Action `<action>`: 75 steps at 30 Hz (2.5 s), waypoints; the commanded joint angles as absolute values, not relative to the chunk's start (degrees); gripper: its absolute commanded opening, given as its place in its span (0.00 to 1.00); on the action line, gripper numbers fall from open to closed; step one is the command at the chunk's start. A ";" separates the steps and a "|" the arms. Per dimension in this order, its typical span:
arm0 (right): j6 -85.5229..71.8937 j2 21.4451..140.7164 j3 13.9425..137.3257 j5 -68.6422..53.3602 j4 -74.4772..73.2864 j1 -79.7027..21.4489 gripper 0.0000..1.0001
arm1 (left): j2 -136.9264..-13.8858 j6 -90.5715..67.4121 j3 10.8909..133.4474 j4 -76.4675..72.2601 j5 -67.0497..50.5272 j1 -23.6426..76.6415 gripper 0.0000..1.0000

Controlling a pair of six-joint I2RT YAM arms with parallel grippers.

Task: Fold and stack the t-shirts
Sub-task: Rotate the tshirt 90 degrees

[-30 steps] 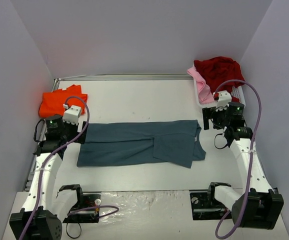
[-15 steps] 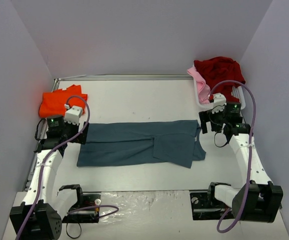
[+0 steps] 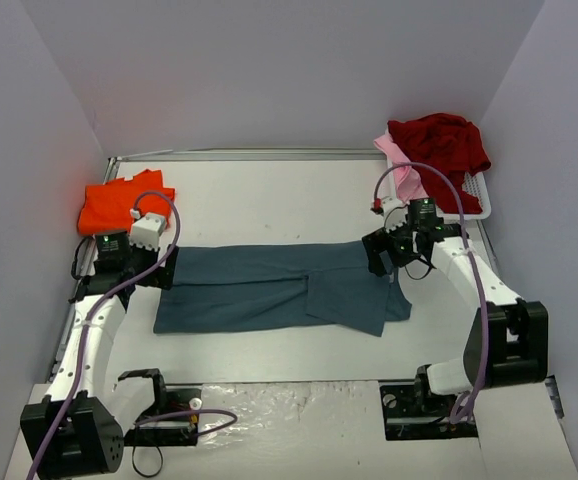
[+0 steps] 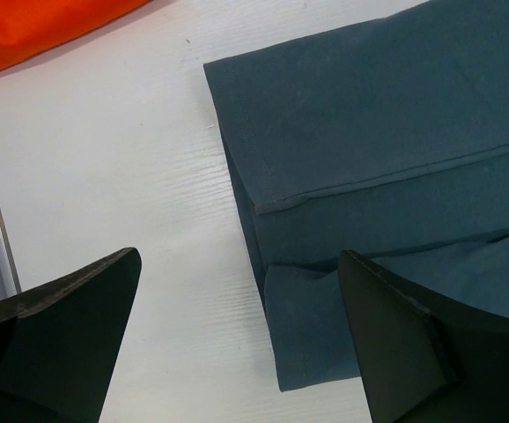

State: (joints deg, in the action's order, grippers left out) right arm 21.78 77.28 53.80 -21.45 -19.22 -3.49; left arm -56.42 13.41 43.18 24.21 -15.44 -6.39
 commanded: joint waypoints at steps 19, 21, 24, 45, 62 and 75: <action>23.03 80.77 56.08 -18.28 -22.06 -7.91 1.00 | -55.63 13.10 46.93 24.96 -14.41 -7.12 0.94; 23.03 80.77 56.16 -18.28 -22.15 -7.91 1.00 | -55.90 13.27 46.93 25.14 -14.76 -7.12 0.94; 23.29 81.38 56.25 -18.54 -22.24 -7.91 0.84 | -55.90 13.45 47.11 25.40 -14.85 -7.12 0.94; 24.61 88.33 57.39 -16.52 -25.57 -8.88 0.00 | -56.16 13.89 47.20 25.84 -15.38 -7.12 0.94; 25.58 101.86 64.59 -13.80 -29.35 -8.79 0.00 | -57.48 13.89 47.46 26.02 -15.65 -7.03 0.94; 26.89 119.77 86.02 -13.01 -34.10 -8.88 0.00 | -58.09 13.45 47.99 25.84 -13.18 -7.12 0.94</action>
State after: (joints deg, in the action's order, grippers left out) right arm 25.74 116.05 81.56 -14.24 -31.51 -8.36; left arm -57.98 13.41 44.80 25.58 -14.00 -6.83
